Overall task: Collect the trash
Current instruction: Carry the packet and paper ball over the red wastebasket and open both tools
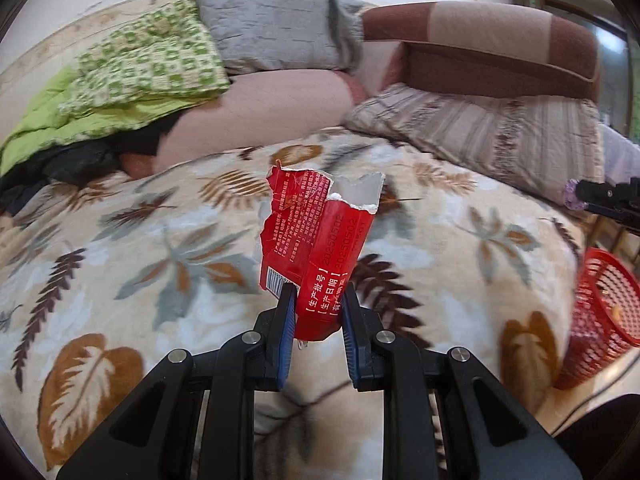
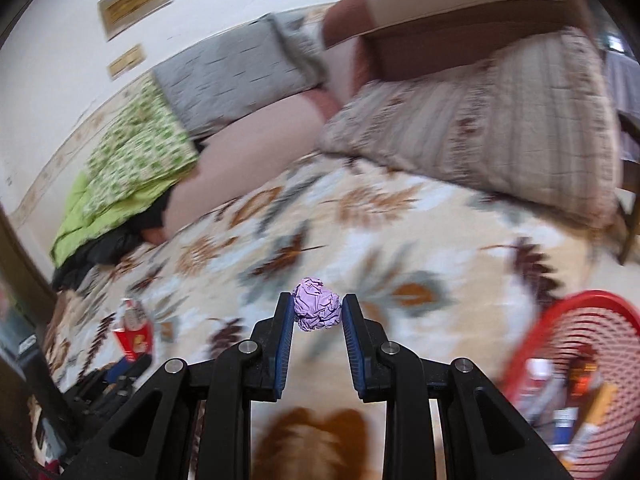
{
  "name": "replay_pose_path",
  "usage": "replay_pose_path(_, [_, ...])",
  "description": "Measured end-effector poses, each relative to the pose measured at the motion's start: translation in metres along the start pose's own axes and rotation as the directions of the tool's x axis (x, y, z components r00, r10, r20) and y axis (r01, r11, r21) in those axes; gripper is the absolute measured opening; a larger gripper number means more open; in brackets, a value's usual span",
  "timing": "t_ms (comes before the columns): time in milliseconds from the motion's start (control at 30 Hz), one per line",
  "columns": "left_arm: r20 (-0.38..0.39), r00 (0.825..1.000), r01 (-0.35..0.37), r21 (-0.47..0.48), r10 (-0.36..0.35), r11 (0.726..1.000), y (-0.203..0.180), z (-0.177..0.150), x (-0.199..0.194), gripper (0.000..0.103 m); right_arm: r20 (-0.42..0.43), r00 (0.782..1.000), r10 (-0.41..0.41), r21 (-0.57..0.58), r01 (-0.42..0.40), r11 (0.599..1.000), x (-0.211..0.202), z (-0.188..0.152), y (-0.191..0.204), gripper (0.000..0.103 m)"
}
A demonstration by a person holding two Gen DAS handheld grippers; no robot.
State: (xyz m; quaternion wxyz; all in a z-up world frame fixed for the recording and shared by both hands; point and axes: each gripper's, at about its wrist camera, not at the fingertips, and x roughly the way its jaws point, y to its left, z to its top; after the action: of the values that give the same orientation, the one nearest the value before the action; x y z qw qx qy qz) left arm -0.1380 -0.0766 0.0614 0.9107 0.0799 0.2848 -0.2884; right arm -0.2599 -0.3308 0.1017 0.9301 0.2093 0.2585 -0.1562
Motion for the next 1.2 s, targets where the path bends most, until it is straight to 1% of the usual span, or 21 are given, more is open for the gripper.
replay_pose_path(33, [0.004, 1.000, 0.014, 0.014, -0.014, 1.000, -0.004, 0.001, -0.002, 0.021, 0.004, 1.000, -0.014, 0.012, 0.014, 1.000, -0.008, 0.001, -0.011, 0.026])
replay_pose_path(100, [0.014, 0.997, 0.069, 0.047, -0.070, 0.997, -0.018, 0.005, -0.009, 0.021, 0.022, 0.998, -0.054, 0.051, 0.053, 0.997, -0.029, 0.003, -0.040, 0.026])
replay_pose_path(200, [0.016, 0.988, 0.153, 0.087, -0.154, 0.984, -0.046, 0.012, -0.019, 0.021, 0.035, 0.993, -0.111, 0.108, 0.107, 0.988, -0.059, 0.003, -0.082, 0.026])
replay_pose_path(267, [0.005, 0.975, 0.220, 0.107, -0.222, 0.969, -0.068, 0.020, -0.024, 0.021, 0.040, 0.989, -0.140, 0.155, 0.132, 0.979, -0.078, 0.001, -0.110, 0.026])
replay_pose_path(333, [-0.015, 0.954, 0.298, 0.116, -0.298, 0.948, -0.092, 0.027, -0.029, 0.021, 0.041, 0.986, -0.161, 0.195, 0.150, 0.969, -0.092, -0.001, -0.130, 0.026])
replay_pose_path(433, [-0.037, 0.916, 0.401, 0.151, -0.400, 0.904, -0.133, 0.039, -0.038, 0.021, 0.035, 0.983, -0.183, 0.226, 0.170, 0.959, -0.106, -0.008, -0.152, 0.027])
replay_pose_path(467, [-0.050, 0.898, 0.439, 0.170, -0.437, 0.882, -0.150, 0.042, -0.042, 0.021, 0.035, 0.982, -0.188, 0.235, 0.175, 0.956, -0.110, -0.010, -0.158, 0.027])
replay_pose_path(500, [-0.058, 0.884, 0.466, 0.180, -0.464, 0.866, -0.163, 0.044, -0.044, 0.021, 0.034, 0.981, -0.189, 0.244, 0.175, 0.954, -0.113, -0.012, -0.163, 0.027])
replay_pose_path(533, [-0.076, 0.860, 0.509, 0.187, -0.504, 0.840, -0.180, 0.047, -0.047, 0.021, 0.034, 0.982, -0.187, 0.252, 0.173, 0.952, -0.116, -0.014, -0.168, 0.027])
replay_pose_path(600, [-0.109, 0.825, 0.564, 0.185, -0.554, 0.805, -0.204, 0.049, -0.047, 0.021, 0.040, 0.981, -0.189, 0.267, 0.172, 0.948, -0.124, -0.018, -0.177, 0.027])
replay_pose_path(633, [-0.135, 0.800, 0.600, 0.178, -0.584, 0.780, -0.218, 0.050, -0.046, 0.021, 0.045, 0.981, -0.189, 0.276, 0.170, 0.946, -0.128, -0.019, -0.182, 0.027])
replay_pose_path(733, [-0.189, 0.749, 0.661, 0.142, -0.636, 0.737, -0.249, 0.049, -0.041, 0.021, 0.059, 0.981, -0.184, 0.297, 0.159, 0.942, -0.136, -0.021, -0.193, 0.027])
replay_pose_path(800, [-0.212, 0.727, 0.683, 0.122, -0.653, 0.720, -0.263, 0.050, -0.036, 0.021, 0.068, 0.981, -0.183, 0.305, 0.155, 0.940, -0.140, -0.021, -0.200, 0.027])
replay_pose_path(933, [-0.242, 0.702, 0.706, 0.108, -0.670, 0.700, -0.293, 0.051, -0.028, 0.021, 0.063, 0.981, -0.182, 0.321, 0.153, 0.935, -0.136, -0.024, -0.210, 0.029])
replay_pose_path(967, [-0.256, 0.692, 0.714, 0.100, -0.675, 0.693, -0.301, 0.051, -0.025, 0.021, 0.058, 0.981, -0.183, 0.329, 0.154, 0.932, -0.134, -0.025, -0.212, 0.029])
replay_pose_path(1033, [-0.274, 0.680, 0.722, 0.088, -0.680, 0.687, -0.310, 0.050, -0.017, 0.021, 0.051, 0.981, -0.186, 0.343, 0.158, 0.926, -0.131, -0.026, -0.218, 0.029])
replay_pose_path(1100, [-0.279, 0.681, 0.720, 0.090, -0.677, 0.688, -0.317, 0.048, -0.012, 0.022, 0.041, 0.982, -0.187, 0.351, 0.161, 0.923, -0.126, -0.028, -0.223, 0.030])
replay_pose_path(1133, [-0.285, 0.686, 0.714, 0.087, -0.670, 0.694, -0.319, 0.048, -0.009, 0.030, 0.034, 0.981, -0.191, 0.351, 0.168, 0.921, -0.124, -0.028, -0.225, 0.034])
replay_pose_path(1167, [-0.286, 0.688, 0.711, 0.079, -0.667, 0.699, -0.318, 0.048, -0.007, 0.042, 0.030, 0.979, -0.199, 0.354, 0.176, 0.919, -0.123, -0.028, -0.226, 0.043])
replay_pose_path(1200, [-0.277, 0.692, 0.706, 0.067, -0.667, 0.705, -0.314, 0.048, -0.006, 0.046, 0.031, 0.978, -0.204, 0.356, 0.180, 0.917, -0.124, -0.028, -0.226, 0.047])
